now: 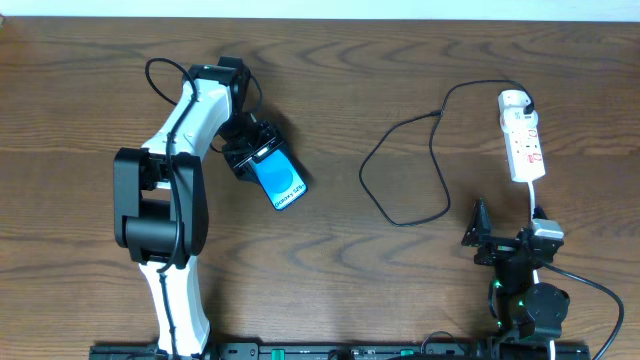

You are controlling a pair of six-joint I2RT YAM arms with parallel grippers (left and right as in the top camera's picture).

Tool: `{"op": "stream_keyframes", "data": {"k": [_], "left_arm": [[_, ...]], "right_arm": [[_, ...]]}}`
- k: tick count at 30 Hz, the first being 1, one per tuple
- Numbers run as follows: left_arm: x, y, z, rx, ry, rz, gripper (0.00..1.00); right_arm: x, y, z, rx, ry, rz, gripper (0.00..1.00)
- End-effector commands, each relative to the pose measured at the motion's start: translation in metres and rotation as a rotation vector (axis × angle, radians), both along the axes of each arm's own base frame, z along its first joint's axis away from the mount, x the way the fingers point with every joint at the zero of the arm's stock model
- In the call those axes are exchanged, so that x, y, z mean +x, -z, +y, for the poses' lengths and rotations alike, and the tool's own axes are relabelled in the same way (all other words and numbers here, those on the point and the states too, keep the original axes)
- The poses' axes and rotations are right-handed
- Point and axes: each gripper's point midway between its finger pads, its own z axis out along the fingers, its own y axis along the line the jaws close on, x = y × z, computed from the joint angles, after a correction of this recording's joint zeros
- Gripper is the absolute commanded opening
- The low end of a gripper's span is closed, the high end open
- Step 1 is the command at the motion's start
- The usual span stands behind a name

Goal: Plug charger to phone and switch on socket
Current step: 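Lift the phone with the left gripper and tilt it upright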

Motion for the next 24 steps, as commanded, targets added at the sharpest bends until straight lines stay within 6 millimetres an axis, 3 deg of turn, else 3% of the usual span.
{"op": "stream_keyframes", "data": {"k": [1, 17, 24], "left_arm": [[0.001, -0.014, -0.003, -0.027, 0.013, -0.033, 0.64], [0.001, -0.014, -0.004, -0.032, 0.012, -0.031, 0.64], [-0.002, -0.025, -0.022, -0.158, 0.021, -0.022, 0.58]], "right_arm": [[0.0, 0.0, 0.001, -0.007, -0.006, 0.001, 0.99], [0.0, 0.001, 0.001, -0.006, -0.006, 0.001, 0.99], [0.0, 0.0, 0.001, -0.007, -0.005, 0.001, 0.99]]}}
